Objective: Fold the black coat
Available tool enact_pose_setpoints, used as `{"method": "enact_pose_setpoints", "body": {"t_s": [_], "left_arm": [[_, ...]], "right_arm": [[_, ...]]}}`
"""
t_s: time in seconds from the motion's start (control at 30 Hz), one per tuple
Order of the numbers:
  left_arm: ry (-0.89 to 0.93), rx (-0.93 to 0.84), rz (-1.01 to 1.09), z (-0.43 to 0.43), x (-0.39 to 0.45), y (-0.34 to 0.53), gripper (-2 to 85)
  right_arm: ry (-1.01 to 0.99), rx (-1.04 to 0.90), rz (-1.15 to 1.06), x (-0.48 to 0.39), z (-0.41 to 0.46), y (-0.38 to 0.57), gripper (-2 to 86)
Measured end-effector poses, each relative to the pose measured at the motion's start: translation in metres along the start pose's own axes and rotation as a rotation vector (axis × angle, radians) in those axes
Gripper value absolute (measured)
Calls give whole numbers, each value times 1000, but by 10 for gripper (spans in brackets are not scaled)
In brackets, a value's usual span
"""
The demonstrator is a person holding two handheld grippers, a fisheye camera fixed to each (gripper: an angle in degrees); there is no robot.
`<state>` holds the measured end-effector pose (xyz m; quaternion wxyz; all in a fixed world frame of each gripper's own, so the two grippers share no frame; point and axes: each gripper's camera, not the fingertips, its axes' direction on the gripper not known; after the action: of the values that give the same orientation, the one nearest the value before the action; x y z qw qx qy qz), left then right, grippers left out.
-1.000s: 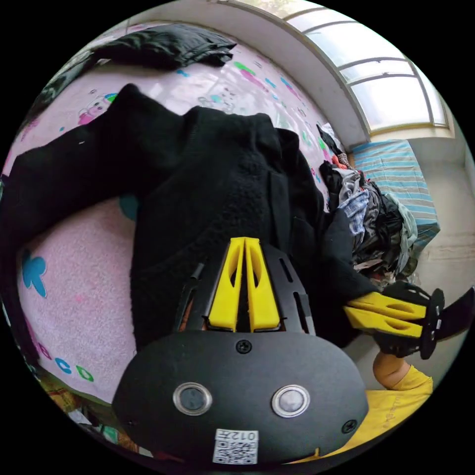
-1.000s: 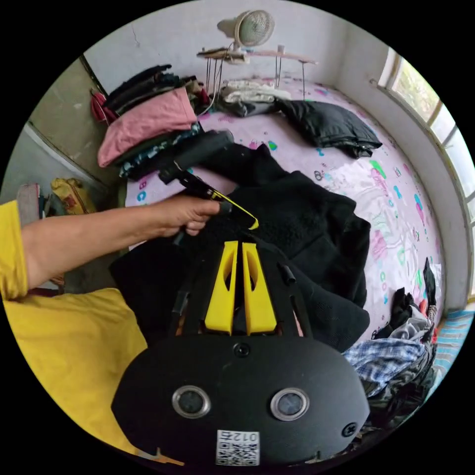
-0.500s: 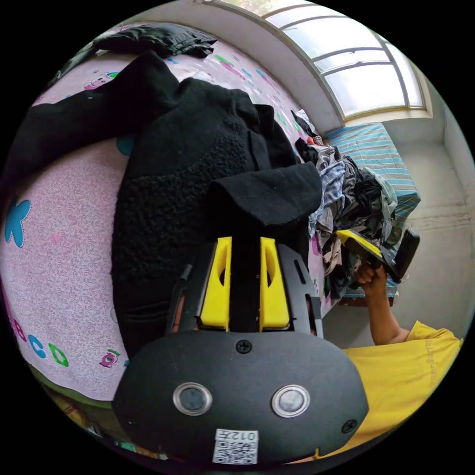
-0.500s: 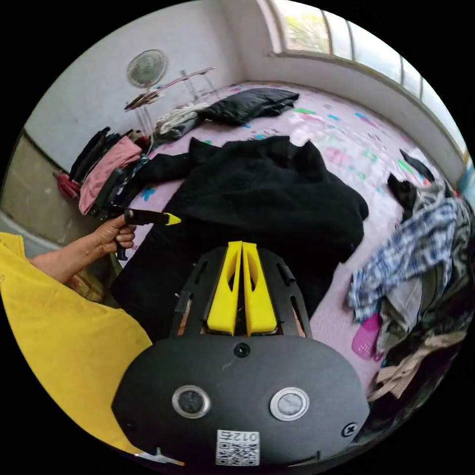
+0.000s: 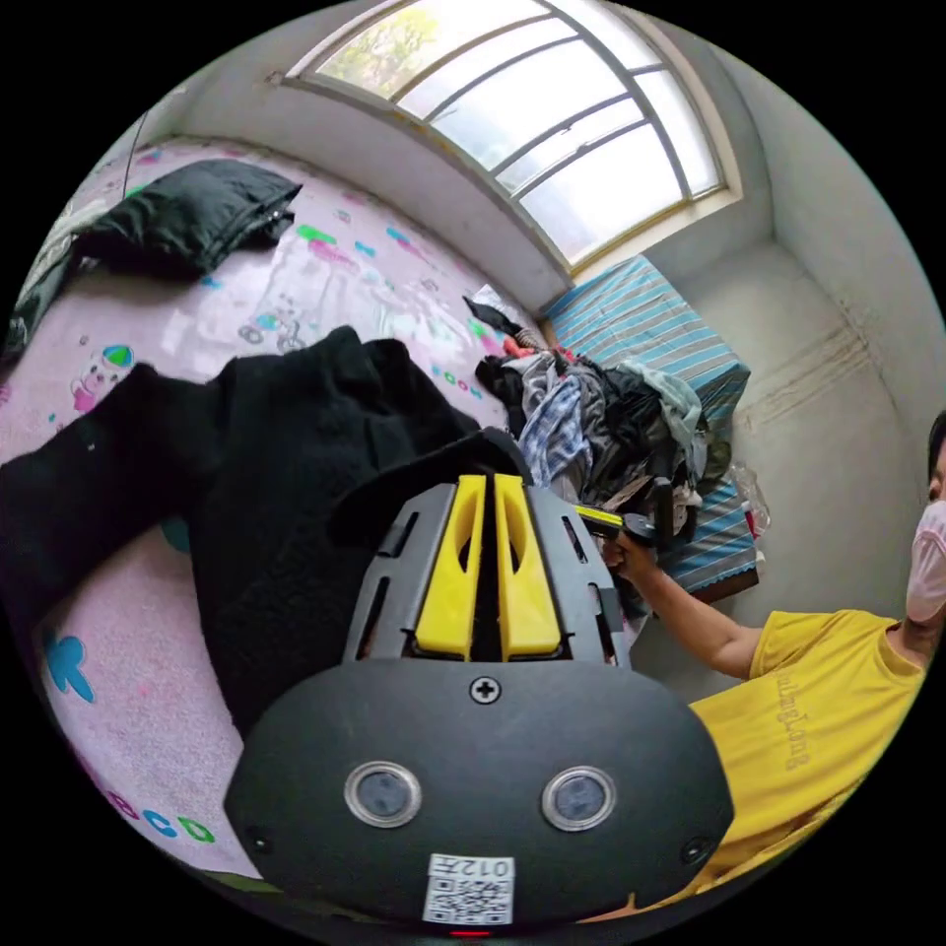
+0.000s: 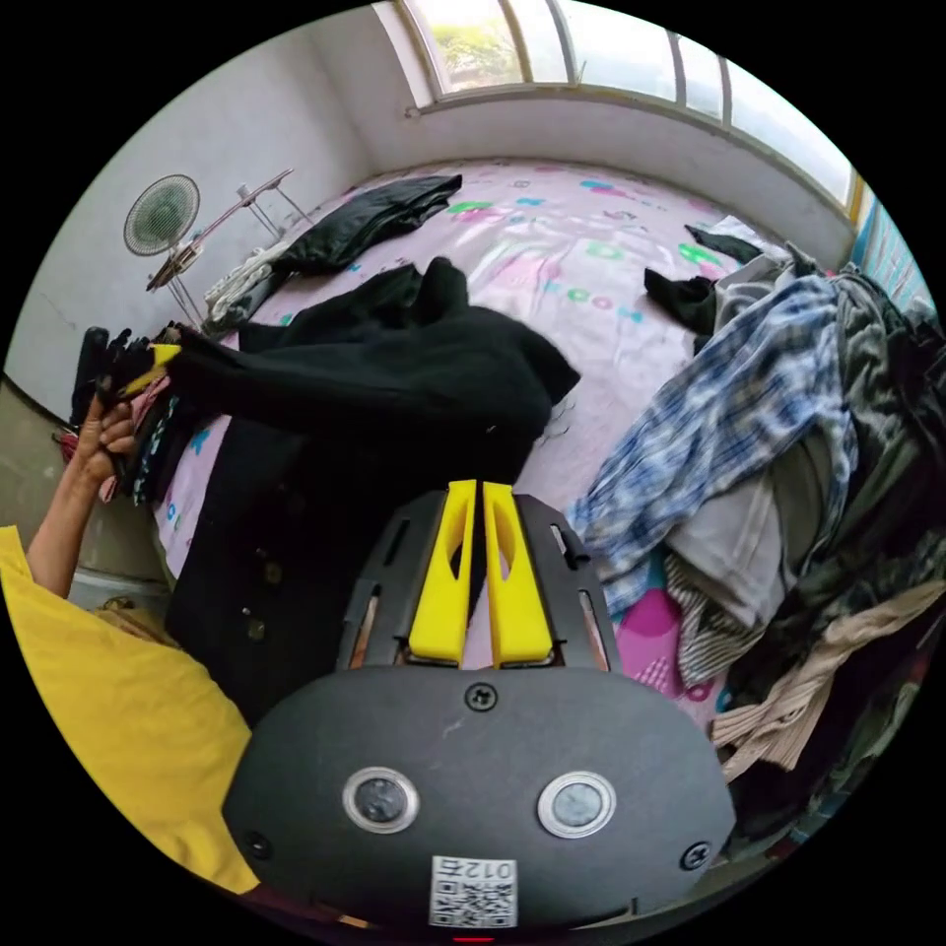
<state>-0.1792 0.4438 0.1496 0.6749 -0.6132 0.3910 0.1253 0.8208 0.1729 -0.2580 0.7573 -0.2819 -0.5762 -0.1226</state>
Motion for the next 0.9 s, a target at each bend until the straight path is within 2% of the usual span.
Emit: {"method": "enact_pose_setpoints", "body": {"t_s": [0.07, 0.17, 0.43, 0.7, 0.8, 0.9], "left_arm": [[-26, 54, 38, -32, 11, -23, 1], [-35, 3, 20, -43, 7, -42, 0], [-3, -33, -22, -44, -9, -56, 0], [-31, -69, -7, -53, -16, -72, -1], [-36, -37, 102, -63, -8, -77, -1], [-174, -70, 170, -67, -10, -76, -1]], "right_arm": [[25, 19, -19, 23, 0, -33, 38], [9, -6, -98, 53, 11, -87, 65], [-2, -233, -357, 92, 80, -197, 101], [-127, -412, -538, 112, 117, -248, 22], [-229, -401, -447, 150, 109, -273, 14], [-334, -427, -338, 180, 123, -286, 12]]}}
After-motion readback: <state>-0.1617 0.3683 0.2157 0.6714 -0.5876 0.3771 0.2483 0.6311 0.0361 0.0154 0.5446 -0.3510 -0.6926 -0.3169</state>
